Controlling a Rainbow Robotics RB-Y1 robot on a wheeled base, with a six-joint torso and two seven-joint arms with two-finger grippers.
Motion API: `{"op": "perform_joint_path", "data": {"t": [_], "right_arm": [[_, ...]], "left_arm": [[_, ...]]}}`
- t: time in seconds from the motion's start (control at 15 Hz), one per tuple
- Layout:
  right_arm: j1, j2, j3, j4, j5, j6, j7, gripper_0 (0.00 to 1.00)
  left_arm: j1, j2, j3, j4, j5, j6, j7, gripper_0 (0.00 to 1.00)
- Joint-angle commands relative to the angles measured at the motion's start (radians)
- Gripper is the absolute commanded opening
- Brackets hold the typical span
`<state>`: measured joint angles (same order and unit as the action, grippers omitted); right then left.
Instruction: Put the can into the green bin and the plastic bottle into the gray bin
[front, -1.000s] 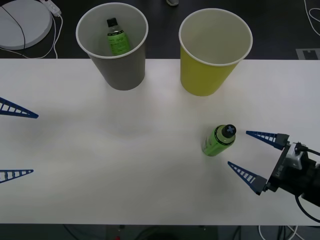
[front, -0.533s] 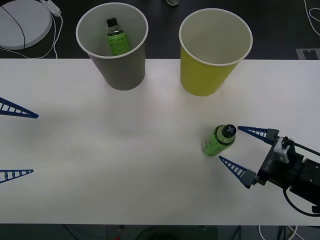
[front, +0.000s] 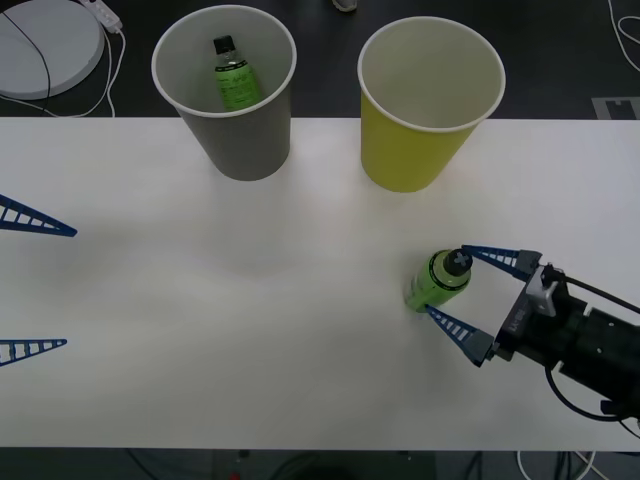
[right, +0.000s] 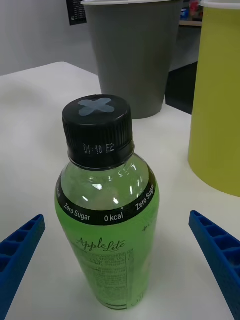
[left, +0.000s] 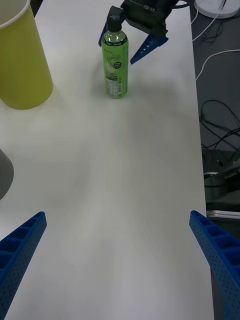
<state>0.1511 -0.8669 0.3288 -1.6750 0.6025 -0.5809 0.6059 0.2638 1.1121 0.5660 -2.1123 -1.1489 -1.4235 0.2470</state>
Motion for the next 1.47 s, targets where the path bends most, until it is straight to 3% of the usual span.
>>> {"op": "perform_joint_path", "data": {"t": [0.07, 1.33, 1.4, 1.47], "right_arm": [[-0.021, 0.003, 0.022, 0.000, 0.000, 0.023, -0.001, 1.00], [-0.076, 0.023, 0.081, 0.000, 0.000, 0.078, 0.000, 1.00], [-0.076, 0.023, 0.081, 0.000, 0.000, 0.078, -0.005, 0.34], [-0.076, 0.023, 0.081, -0.002, 0.000, 0.078, -0.001, 0.00]], "left_arm": [[0.000, 0.000, 0.000, 0.000, 0.000, 0.000, 0.000, 1.00], [0.000, 0.000, 0.000, 0.000, 0.000, 0.000, 0.000, 1.00], [0.000, 0.000, 0.000, 0.000, 0.000, 0.000, 0.000, 1.00], [0.000, 0.000, 0.000, 0.000, 0.000, 0.000, 0.000, 1.00]]}}
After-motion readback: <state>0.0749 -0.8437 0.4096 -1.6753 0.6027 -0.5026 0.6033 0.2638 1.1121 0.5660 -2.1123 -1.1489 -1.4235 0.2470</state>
